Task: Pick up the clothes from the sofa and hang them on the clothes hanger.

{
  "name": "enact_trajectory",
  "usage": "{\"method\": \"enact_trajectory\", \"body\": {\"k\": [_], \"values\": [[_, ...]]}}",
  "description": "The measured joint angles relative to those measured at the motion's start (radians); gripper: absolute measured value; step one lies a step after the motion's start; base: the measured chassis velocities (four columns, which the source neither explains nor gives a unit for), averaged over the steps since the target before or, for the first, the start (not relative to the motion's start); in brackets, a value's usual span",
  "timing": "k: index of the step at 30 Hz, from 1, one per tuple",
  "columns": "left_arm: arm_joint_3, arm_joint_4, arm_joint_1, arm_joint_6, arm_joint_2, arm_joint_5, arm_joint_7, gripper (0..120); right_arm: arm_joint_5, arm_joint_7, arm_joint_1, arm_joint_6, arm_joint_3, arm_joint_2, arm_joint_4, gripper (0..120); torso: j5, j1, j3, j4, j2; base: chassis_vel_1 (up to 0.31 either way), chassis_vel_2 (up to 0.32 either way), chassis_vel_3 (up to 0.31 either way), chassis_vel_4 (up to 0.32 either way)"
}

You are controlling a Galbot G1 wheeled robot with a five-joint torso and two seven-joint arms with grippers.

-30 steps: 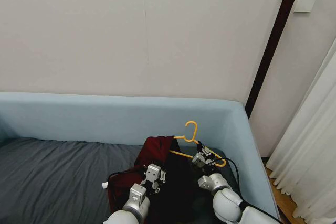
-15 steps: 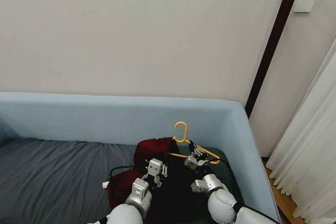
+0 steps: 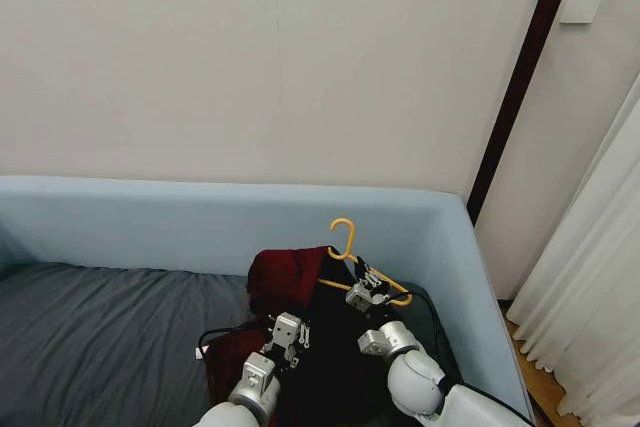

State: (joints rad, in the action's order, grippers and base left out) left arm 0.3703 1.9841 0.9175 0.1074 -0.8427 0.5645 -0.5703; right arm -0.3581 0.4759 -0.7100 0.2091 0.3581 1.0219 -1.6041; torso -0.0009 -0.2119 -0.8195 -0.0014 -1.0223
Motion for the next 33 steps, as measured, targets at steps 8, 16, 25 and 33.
{"method": "enact_trajectory", "body": {"k": [8, 16, 25, 33], "values": [[0.005, 0.020, 0.001, 0.028, 0.004, 0.023, -0.011, 35, -0.060, -0.005, -0.027, -0.075, -0.045, -0.009, -0.029, 4, 0.0000, 0.000, 0.000, -0.0001, 0.000, 0.000, 0.000, 0.000, 0.000], [-0.098, 0.082, 0.071, 0.045, 0.067, -0.047, 0.045, 66, -0.102, -0.004, -0.078, -0.125, -0.082, -0.005, -0.048, 4, 0.0001, 0.000, 0.000, -0.0001, 0.000, 0.000, 0.000, 0.000, 0.000], [-0.302, 0.175, 0.248, -0.121, 0.188, -0.182, 0.243, 96, -0.126, 0.012, -0.083, -0.184, -0.106, 0.029, -0.002, 4, -0.0004, 0.000, 0.000, 0.0005, 0.000, 0.000, 0.000, 0.000, 0.000], [-0.434, 0.149, 0.096, -0.319, 0.442, -0.040, 0.517, 97, -0.144, 0.012, -0.098, -0.197, -0.127, 0.036, 0.003, 4, 0.0002, 0.000, 0.000, -0.0002, 0.000, 0.000, 0.000, 0.000, 0.000]]}}
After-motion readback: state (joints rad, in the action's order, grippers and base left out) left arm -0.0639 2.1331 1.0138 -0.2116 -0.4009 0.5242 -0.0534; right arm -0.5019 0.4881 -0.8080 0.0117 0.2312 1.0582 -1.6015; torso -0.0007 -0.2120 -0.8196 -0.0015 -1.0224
